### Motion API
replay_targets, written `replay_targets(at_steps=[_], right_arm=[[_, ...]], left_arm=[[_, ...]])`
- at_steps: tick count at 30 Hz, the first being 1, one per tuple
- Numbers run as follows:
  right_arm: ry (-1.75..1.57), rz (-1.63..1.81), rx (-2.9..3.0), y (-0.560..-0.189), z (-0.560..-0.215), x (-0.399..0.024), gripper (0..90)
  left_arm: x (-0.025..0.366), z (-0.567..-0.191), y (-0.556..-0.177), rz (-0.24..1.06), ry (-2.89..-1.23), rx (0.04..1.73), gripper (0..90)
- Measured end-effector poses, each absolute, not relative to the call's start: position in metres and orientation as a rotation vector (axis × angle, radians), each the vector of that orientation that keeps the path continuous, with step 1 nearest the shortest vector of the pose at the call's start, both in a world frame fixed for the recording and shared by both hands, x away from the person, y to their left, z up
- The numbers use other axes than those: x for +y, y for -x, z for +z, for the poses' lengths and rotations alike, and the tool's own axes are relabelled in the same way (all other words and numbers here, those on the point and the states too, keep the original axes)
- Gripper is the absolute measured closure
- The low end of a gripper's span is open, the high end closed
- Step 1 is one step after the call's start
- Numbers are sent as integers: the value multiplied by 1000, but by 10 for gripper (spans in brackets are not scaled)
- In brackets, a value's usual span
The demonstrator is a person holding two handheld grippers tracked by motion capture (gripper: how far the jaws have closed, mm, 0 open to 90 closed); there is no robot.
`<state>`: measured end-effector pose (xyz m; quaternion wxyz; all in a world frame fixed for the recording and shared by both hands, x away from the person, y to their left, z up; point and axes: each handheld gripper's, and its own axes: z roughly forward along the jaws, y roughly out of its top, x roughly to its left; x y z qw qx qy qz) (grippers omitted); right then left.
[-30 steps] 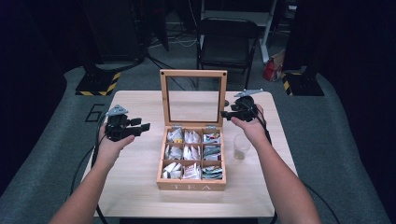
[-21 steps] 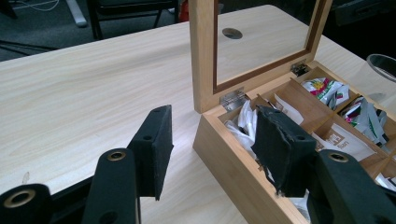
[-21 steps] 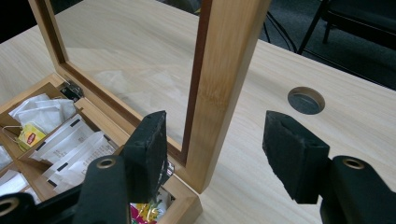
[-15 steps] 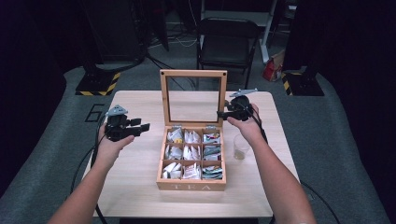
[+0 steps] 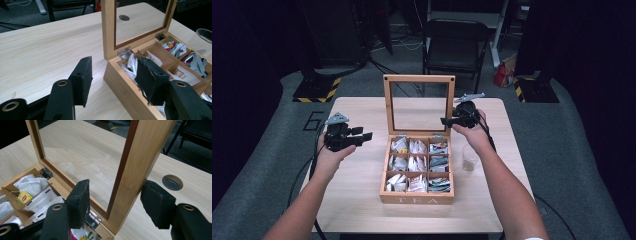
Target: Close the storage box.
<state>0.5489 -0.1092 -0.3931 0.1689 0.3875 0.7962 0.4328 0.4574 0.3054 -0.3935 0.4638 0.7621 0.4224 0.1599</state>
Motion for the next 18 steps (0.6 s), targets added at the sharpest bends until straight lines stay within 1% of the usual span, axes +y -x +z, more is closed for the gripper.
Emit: replay_targets(at_steps=[3, 13, 15, 16, 18], right_arm=[[-1100, 1217, 2264, -549, -392, -108, 410], [-1129, 1220, 2289, -548, -386, -115, 530], [-1125, 1211, 2286, -547, -386, -115, 573], [-1134, 1209, 2277, -546, -385, -116, 616], [-1139, 1208, 2274, -546, -385, -118, 651]], left_arm=[[306, -394, -458, 397, -1876, 1038, 468], [304, -392, -458, 395, -1877, 1038, 467], [303, -391, -459, 402, -1872, 1035, 467], [302, -391, -459, 399, -1875, 1034, 467], [301, -390, -460, 403, -1878, 1028, 467]])
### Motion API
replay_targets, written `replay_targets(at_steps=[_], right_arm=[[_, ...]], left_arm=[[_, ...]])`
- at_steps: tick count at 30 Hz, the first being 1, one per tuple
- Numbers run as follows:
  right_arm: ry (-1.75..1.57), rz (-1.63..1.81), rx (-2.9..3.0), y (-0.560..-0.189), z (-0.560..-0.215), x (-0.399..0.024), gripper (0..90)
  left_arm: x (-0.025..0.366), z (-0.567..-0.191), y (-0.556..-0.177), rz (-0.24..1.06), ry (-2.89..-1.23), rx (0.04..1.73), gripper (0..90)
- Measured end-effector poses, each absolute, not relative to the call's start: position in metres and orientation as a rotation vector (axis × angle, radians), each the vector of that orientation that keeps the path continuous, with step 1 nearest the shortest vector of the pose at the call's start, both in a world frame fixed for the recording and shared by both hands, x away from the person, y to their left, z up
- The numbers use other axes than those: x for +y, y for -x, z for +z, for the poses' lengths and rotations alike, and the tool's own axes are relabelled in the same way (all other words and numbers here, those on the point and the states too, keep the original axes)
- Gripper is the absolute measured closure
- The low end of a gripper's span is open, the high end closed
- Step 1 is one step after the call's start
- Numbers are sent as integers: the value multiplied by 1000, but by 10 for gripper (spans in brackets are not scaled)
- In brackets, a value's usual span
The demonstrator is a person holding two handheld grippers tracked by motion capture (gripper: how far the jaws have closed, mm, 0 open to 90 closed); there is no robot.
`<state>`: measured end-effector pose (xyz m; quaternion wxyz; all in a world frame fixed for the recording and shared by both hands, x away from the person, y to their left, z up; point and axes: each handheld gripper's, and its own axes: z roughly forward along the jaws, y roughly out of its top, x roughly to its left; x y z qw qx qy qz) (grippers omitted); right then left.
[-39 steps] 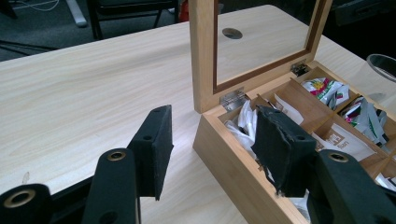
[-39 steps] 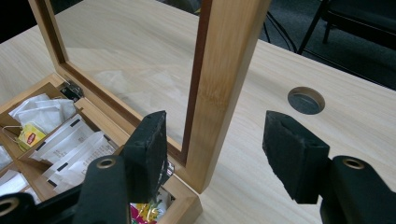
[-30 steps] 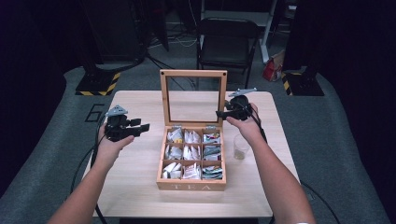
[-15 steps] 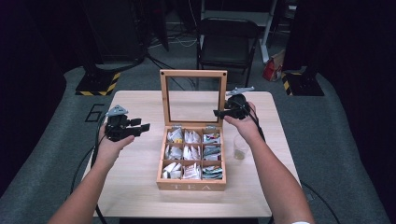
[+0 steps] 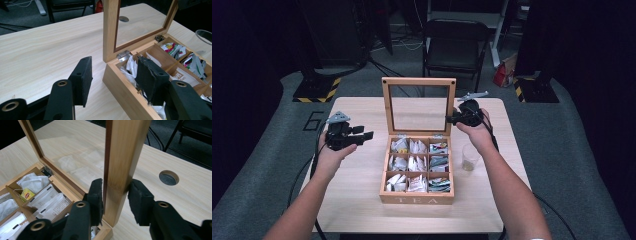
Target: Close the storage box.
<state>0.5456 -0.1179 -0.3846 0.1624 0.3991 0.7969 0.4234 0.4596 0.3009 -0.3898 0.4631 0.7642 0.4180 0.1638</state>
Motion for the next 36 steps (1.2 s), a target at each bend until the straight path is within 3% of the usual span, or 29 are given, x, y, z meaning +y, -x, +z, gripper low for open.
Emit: replay_targets(at_steps=[20, 26, 36], right_arm=[[-1111, 1233, 2263, -531, -384, -120, 649], [-1123, 1270, 2260, -526, -383, -120, 596], [-1134, 1324, 2211, -521, -377, -120, 591]], left_arm=[[284, -380, -468, 402, -1878, 999, 466], [279, -376, -472, 396, -1875, 993, 466], [269, -368, -478, 396, -1873, 978, 468]])
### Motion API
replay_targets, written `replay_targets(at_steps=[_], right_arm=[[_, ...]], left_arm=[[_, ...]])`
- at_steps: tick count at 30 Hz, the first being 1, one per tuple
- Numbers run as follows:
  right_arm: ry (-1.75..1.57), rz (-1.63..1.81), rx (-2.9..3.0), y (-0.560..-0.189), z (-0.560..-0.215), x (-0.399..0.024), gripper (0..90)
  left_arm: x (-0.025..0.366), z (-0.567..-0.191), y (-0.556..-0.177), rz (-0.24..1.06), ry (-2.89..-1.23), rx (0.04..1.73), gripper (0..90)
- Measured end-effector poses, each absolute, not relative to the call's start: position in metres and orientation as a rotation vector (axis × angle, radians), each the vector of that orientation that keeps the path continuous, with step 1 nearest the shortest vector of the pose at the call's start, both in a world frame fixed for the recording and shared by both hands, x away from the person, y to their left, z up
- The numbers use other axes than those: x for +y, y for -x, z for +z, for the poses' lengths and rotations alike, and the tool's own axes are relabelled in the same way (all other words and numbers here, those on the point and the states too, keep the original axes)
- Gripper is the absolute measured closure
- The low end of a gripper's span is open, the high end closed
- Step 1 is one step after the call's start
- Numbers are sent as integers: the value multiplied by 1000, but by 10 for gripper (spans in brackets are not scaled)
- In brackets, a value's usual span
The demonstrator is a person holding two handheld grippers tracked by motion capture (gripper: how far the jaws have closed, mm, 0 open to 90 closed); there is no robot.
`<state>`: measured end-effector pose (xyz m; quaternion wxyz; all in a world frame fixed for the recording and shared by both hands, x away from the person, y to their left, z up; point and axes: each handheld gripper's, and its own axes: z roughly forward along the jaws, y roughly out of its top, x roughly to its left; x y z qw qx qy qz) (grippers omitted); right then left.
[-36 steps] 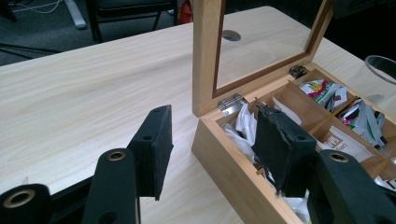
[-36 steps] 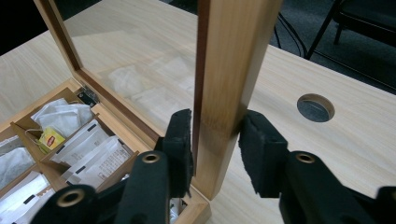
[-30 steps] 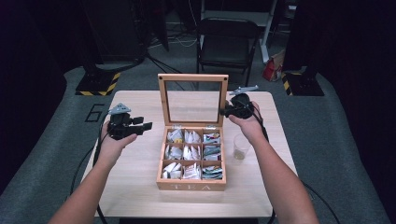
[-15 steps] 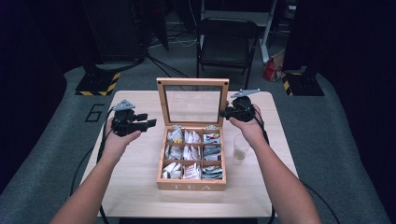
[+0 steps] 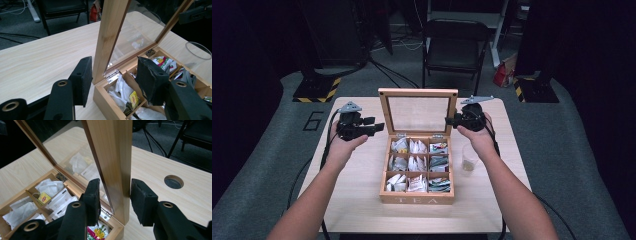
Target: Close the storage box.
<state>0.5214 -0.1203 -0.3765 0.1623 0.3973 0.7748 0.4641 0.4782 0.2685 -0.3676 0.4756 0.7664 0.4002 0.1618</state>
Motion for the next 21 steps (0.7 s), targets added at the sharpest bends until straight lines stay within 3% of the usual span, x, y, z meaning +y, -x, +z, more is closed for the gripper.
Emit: replay_targets(at_steps=[21], right_arm=[[-1103, 1342, 2227, -515, -367, -124, 616]], left_arm=[[259, -352, -488, 419, -1894, 958, 509]])
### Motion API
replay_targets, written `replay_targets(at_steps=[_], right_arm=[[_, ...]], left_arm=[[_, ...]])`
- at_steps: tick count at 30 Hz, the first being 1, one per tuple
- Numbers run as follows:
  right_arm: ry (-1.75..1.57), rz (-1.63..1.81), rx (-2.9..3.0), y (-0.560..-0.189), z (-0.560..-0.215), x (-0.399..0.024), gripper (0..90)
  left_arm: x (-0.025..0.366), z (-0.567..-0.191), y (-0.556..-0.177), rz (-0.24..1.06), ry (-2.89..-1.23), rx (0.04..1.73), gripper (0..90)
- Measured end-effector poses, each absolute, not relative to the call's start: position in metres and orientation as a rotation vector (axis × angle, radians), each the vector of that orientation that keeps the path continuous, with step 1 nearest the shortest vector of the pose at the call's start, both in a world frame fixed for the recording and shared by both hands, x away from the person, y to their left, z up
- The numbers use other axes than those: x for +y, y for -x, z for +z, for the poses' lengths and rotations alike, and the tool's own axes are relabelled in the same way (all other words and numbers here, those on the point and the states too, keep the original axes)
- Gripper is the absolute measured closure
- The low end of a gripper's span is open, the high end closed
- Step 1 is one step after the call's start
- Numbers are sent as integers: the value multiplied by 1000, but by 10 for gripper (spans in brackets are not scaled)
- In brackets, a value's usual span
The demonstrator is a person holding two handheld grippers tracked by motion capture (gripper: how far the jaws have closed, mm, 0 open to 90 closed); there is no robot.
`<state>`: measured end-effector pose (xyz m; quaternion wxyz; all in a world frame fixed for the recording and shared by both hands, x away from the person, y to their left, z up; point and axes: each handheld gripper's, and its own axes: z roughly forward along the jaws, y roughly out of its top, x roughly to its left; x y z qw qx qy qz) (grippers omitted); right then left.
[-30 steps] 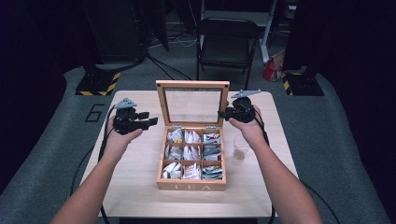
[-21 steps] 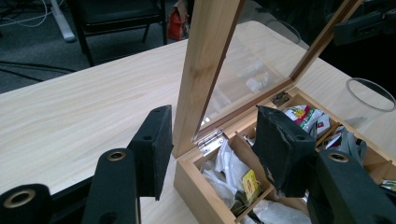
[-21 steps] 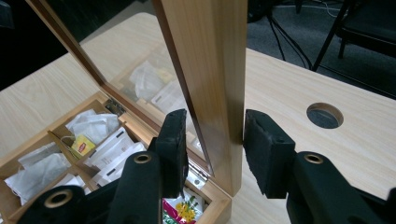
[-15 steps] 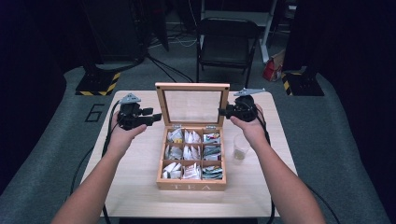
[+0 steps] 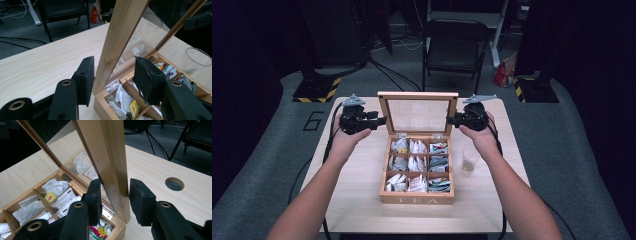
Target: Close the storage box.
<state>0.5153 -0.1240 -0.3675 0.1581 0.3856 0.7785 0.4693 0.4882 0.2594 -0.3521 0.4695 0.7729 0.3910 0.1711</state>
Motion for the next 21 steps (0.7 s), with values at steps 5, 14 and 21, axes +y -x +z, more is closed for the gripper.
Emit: replay_targets(at_steps=[5, 14, 21], right_arm=[[-1087, 1327, 2227, -514, -367, -123, 619], [-1064, 1333, 2227, -511, -369, -124, 616], [-1061, 1355, 2242, -508, -372, -126, 592]], left_arm=[[256, -348, -491, 426, -1891, 951, 527], [246, -342, -492, 444, -1883, 953, 592], [245, -342, -489, 462, -1894, 942, 621]])
